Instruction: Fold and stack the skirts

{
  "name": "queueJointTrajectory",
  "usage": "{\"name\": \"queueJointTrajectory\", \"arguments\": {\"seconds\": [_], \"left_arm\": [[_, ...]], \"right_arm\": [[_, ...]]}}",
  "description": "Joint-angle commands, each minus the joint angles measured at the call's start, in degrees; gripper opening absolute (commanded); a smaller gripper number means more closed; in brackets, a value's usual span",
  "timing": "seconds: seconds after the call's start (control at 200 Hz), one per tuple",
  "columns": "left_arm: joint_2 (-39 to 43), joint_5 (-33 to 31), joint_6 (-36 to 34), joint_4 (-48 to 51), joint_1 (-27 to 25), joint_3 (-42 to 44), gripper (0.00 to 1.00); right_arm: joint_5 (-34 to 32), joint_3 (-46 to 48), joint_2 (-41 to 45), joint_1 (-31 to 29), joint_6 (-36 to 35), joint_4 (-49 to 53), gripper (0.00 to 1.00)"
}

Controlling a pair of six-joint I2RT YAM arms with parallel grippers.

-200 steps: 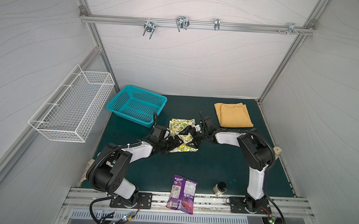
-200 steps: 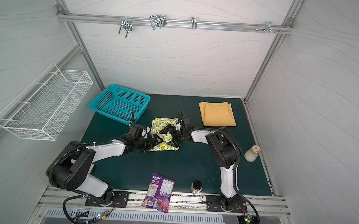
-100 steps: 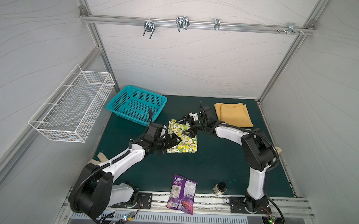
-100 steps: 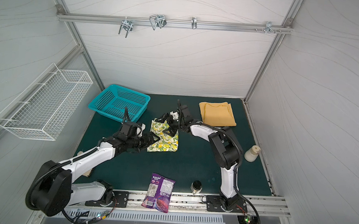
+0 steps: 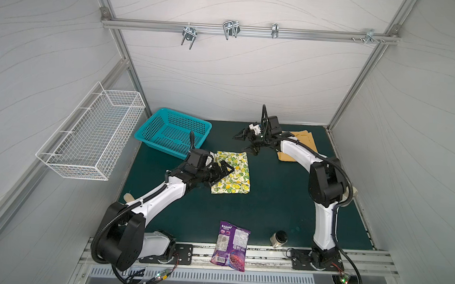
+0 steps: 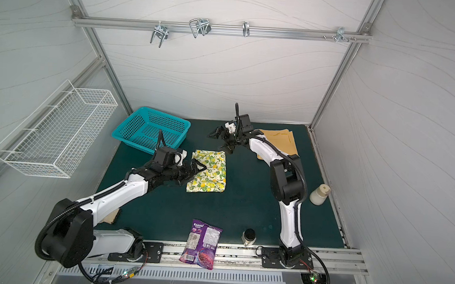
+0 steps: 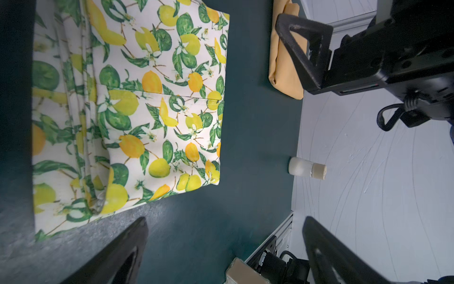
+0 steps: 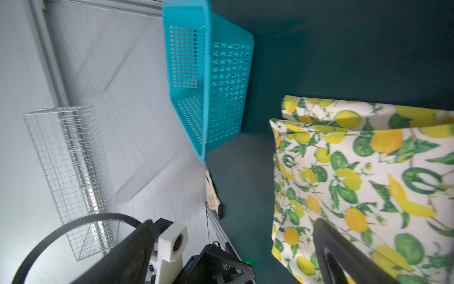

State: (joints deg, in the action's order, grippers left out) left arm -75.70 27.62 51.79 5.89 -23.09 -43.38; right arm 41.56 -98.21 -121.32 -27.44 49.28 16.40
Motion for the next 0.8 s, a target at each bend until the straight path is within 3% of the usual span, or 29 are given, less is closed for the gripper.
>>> {"name": "queueJointTrajectory", "arguments": {"seconds": [0.0, 0.48, 0.795], "left_arm": [[-2.3, 0.6, 2.7, -6.0, -1.4, -1.7, 0.98], [-9.9, -0.7, 5.2, -11.3, -2.0, -0.7, 0.98], [-13.9, -1.5, 4.8, -12.3, -2.0, 0.6, 0.98]], "right_arm": [[1.6, -1.3, -3.5, 0.9, -2.8, 4.0, 0.99], [3.3, -2.4, -11.6, 2.4, 0.7, -2.7, 0.99], [2.2, 6.3, -9.8, 4.2, 1.7, -7.9, 0.99]]}}
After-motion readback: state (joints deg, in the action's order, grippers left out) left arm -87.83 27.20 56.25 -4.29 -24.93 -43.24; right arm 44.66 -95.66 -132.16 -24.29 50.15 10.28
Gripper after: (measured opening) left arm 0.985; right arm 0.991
